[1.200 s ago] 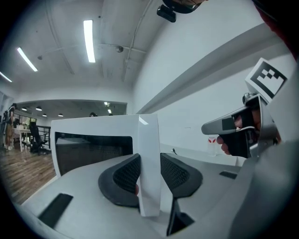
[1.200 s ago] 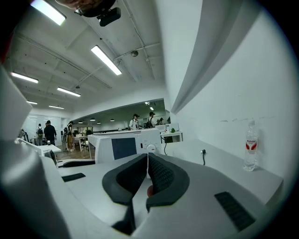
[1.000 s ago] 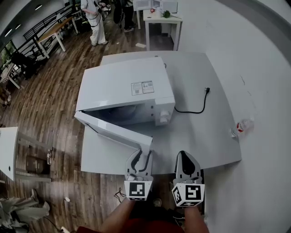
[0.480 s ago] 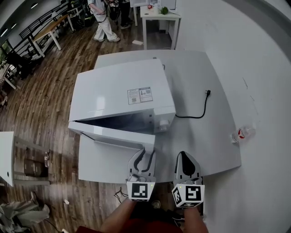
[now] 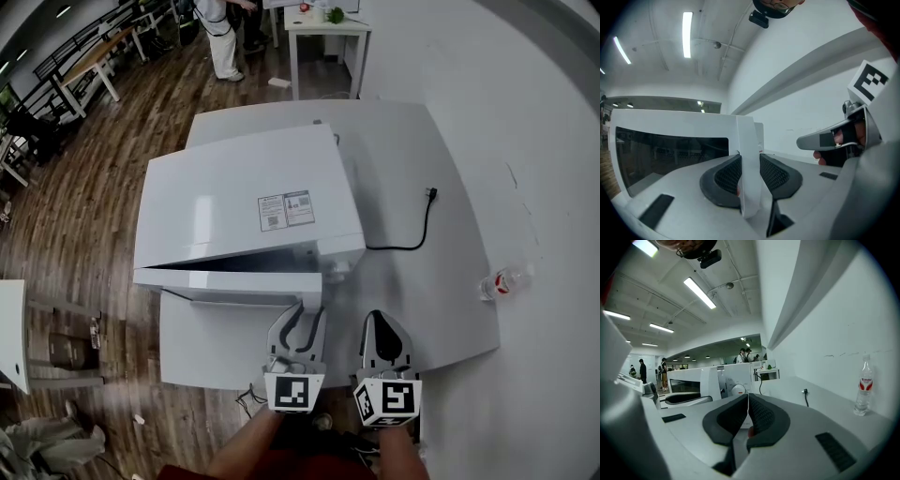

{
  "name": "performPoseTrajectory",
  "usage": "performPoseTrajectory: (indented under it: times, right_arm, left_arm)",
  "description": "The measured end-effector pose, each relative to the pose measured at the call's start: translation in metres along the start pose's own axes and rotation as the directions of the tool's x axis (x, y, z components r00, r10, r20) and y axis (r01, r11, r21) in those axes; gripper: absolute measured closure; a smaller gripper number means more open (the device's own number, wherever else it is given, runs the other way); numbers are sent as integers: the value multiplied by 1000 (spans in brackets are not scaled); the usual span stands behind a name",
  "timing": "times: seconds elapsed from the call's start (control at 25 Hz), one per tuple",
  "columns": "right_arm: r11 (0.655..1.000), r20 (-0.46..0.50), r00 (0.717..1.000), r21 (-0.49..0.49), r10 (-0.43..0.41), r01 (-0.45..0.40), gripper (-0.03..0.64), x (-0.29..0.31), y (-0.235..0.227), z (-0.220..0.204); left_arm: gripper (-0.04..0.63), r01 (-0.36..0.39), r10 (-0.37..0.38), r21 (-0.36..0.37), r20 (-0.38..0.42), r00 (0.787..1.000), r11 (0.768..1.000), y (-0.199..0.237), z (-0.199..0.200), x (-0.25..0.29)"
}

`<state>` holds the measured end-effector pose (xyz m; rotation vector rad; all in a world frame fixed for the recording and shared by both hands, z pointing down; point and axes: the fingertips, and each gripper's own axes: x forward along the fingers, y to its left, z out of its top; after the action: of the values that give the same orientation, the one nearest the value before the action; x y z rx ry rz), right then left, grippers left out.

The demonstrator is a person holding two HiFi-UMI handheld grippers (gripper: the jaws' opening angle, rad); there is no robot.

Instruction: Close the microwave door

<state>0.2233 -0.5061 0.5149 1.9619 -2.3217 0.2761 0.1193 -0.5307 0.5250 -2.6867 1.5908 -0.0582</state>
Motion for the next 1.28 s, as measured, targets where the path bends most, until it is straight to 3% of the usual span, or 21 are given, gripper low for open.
performPoseTrajectory:
  times: [0.16, 0.6, 0.8, 0.96, 1.12, 1.28]
  right_arm:
    - [1000, -3, 1000, 5, -8, 8, 588, 11, -3, 0]
    - [1000, -10, 1000, 4, -14, 14, 588, 31, -4, 0]
    - [1000, -8, 1000, -10, -25, 25, 588, 33, -8, 4]
    - [999, -1, 999, -16, -38, 38, 588, 33, -15, 4]
    - [999, -4, 999, -9, -42, 42, 588, 30, -12, 3]
    - [999, -4, 999, -13, -36, 36, 588, 28, -6, 2]
  left_arm:
    - [459, -1, 1, -17, 20, 1000, 1000, 5, 1, 14]
    - [462, 31, -32, 41, 17, 999, 999, 15, 2, 35]
    - [462, 23, -23, -25, 25, 999, 999, 17, 2, 39]
    - [462, 17, -16, -32, 31, 999, 999, 18, 1, 40]
    - [462, 23, -23, 4, 49, 999, 1000, 18, 3, 42]
    - [462, 35, -35, 29, 10, 999, 999, 19, -3, 43]
